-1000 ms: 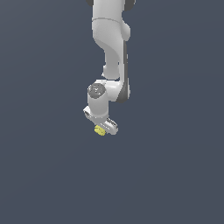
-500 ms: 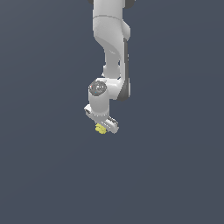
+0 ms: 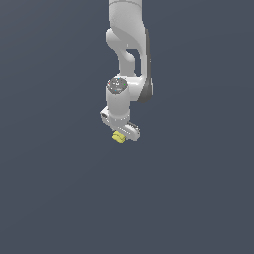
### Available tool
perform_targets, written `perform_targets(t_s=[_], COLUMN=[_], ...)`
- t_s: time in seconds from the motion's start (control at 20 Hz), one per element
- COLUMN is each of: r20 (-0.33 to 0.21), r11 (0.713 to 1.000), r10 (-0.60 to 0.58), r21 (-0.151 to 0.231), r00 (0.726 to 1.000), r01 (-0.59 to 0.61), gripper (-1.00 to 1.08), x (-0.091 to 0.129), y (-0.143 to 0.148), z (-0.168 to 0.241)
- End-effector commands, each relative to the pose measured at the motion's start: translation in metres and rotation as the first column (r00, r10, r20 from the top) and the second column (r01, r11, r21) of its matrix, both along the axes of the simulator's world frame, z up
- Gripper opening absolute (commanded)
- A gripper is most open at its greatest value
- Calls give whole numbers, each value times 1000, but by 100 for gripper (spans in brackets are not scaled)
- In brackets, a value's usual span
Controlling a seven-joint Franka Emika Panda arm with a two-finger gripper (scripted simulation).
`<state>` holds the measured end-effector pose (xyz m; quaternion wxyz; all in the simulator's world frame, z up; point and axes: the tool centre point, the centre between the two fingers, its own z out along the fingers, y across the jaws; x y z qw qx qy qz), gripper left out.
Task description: Pick up the object and move it to a goal position.
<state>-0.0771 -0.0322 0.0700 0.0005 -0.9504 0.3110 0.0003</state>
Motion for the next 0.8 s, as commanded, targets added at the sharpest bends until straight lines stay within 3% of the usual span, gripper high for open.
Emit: perform_targets(t_s=[0.0, 0.4, 0.75], r20=[1, 0, 0], r11=[1000, 1000, 1000], r10=[0, 0, 0], r21=[0, 0, -1], r00=[1000, 1000, 1000], r01=[0, 0, 0], gripper=[-100, -100, -100], x=[-12, -36, -42], y=[8, 26, 30], z=[11, 36, 44])
